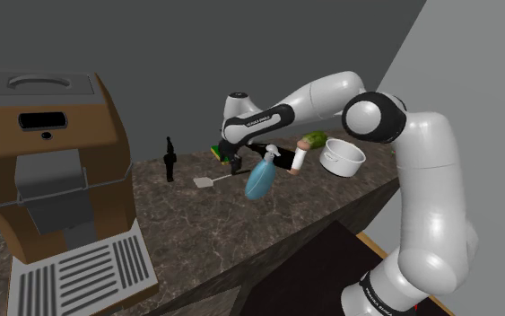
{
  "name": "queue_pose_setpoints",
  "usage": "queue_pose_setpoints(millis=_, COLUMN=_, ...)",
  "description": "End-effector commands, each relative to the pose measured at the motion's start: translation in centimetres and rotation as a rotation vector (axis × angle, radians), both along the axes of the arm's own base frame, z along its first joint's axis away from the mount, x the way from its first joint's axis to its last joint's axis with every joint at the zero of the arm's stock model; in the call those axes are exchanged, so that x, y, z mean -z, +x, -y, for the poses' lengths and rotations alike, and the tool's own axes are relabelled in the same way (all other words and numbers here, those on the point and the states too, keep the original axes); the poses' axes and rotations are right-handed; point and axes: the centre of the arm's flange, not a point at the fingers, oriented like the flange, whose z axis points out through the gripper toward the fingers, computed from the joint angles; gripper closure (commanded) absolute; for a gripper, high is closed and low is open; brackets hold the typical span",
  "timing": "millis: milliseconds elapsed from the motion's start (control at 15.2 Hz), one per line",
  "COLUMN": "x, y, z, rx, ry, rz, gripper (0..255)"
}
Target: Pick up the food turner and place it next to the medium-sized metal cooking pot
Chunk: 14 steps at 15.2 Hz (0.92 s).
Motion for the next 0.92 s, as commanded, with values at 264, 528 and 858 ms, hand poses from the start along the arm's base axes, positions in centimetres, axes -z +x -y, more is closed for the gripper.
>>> queue_pose_setpoints(millis=264, x=3.7, y=0.7, z=0.5, rx=0.031, ry=-0.002, rz=-0.003, gripper=0)
queue_pose_setpoints(millis=528, x=5.0, y=0.7, z=0.5, rx=0.031, ry=-0.002, rz=-0.003, gripper=0)
queue_pose_setpoints(millis=858, x=5.0, y=0.7, z=0.5, rx=0.031, ry=-0.002, rz=-0.003, gripper=0)
